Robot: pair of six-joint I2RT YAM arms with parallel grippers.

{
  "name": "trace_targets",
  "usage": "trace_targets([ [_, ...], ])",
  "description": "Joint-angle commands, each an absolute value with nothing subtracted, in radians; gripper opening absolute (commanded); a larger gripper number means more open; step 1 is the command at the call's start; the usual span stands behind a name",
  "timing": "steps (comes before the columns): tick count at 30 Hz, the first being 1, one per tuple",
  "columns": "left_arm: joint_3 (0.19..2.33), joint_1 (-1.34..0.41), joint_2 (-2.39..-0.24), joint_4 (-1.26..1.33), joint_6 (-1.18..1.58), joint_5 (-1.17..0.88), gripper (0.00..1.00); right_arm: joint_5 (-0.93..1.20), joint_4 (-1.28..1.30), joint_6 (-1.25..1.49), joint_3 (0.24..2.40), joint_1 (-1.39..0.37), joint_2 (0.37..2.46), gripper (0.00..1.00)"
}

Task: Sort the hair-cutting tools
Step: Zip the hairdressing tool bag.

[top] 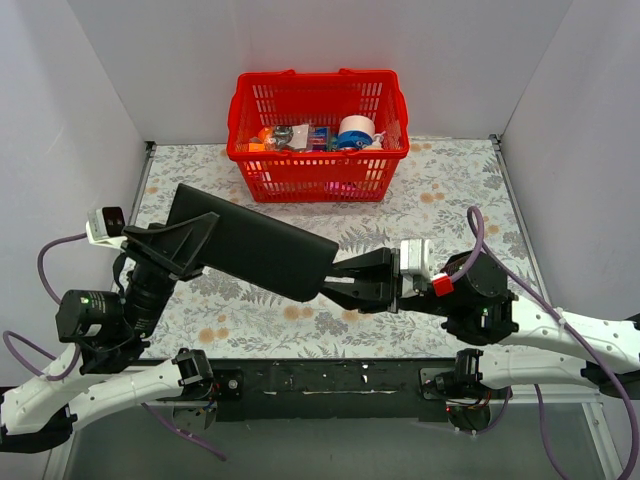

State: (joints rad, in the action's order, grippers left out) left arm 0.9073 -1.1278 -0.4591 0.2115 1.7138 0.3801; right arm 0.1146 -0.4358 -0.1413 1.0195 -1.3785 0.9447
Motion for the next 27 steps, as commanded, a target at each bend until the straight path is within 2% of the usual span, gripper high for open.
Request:
trace_targets([
  [1, 0.888, -1.170, -0.502, 0.156, 1.770, 0.117, 0.00, 0.048, -0.219, -0.144, 0.982, -1.371, 0.964, 0.36],
  [14, 0.893, -1.170, -0.497, 0.150, 1.732, 0.144, 0.00, -0.072, -0.115, -0.106, 0.847, -1.371, 0.738, 0.41],
  [27, 0.897, -1.169, -0.512, 0.160, 1.695, 0.186, 0.00, -0.077, -0.043, -0.048, 0.746, -1.371, 0.626, 0.38],
])
